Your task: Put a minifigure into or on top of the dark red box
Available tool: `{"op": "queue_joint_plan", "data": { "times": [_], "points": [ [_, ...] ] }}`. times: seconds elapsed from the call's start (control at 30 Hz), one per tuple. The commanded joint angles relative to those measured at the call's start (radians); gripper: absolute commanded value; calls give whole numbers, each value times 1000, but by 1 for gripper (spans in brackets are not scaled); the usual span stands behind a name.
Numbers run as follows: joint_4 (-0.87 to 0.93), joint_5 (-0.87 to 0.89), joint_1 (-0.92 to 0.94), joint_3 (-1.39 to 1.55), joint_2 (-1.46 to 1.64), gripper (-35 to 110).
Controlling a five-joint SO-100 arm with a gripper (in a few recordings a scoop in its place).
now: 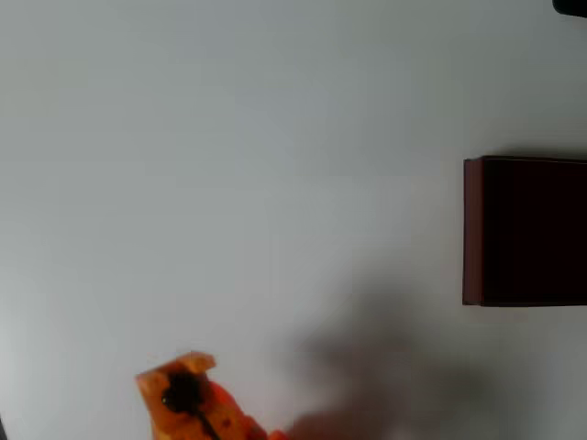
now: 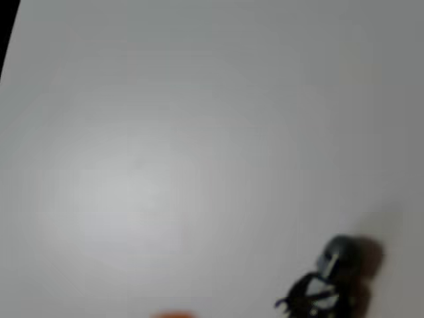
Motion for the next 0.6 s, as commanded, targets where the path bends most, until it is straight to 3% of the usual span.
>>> {"op": "queue_joint_plan", "data": {
  "times": [0.0, 0.4, 0.57],
  "points": [
    [26, 84, -5, -107, -149, 22],
    [89, 460, -115, -236, -666, 21],
    [63, 511, -112, -252, -788, 20]
  ]
}}
